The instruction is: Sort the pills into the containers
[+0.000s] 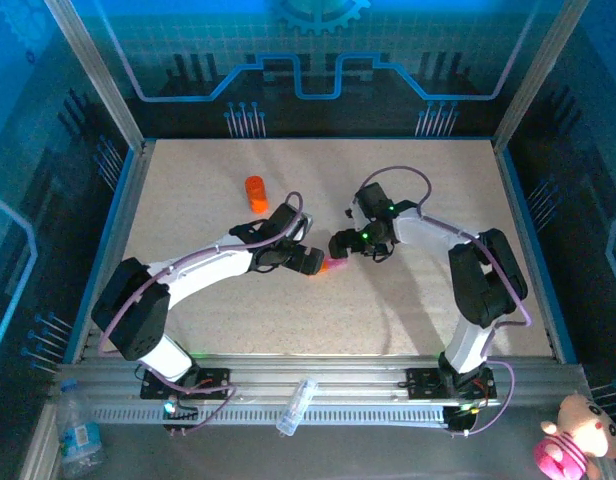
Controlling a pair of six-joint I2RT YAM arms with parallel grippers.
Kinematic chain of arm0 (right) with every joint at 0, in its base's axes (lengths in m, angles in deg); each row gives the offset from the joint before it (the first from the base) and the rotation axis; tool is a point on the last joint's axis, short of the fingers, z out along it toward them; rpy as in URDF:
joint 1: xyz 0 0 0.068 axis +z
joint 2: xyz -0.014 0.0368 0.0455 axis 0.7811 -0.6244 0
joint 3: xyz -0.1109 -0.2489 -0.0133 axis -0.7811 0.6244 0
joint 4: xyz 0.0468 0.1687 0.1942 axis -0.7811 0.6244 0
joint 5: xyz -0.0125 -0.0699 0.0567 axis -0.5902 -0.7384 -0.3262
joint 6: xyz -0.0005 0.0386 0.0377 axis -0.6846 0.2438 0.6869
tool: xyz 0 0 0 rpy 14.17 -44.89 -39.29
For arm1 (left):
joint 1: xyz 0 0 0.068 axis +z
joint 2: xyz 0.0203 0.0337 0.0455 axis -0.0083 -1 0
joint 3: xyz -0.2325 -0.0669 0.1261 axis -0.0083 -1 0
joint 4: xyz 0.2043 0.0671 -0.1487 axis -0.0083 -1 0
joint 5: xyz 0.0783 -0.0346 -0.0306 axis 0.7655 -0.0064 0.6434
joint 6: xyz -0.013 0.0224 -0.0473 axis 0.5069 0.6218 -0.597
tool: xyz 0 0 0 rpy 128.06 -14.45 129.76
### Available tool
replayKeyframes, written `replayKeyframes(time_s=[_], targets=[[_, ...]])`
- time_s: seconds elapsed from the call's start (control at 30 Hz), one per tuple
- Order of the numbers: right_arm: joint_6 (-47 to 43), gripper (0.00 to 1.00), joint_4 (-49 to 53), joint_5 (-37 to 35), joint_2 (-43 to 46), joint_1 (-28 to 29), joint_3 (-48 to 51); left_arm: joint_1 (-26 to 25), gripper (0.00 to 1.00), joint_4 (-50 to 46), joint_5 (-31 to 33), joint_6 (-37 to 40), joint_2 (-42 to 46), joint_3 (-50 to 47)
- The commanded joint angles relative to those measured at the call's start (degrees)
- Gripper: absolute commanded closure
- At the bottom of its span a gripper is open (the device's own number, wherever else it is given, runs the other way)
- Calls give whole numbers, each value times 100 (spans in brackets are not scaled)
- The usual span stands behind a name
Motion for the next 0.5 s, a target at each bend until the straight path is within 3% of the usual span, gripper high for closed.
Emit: replayKeyframes(time_s=[0.0,0.47], targets=[[32,9,-34,0,-226,127,-208,6,1,-141,174,266,-95,109],[-107,10,251,-669,-830,376,-504,-86,1,-209,278,575,-379,66]])
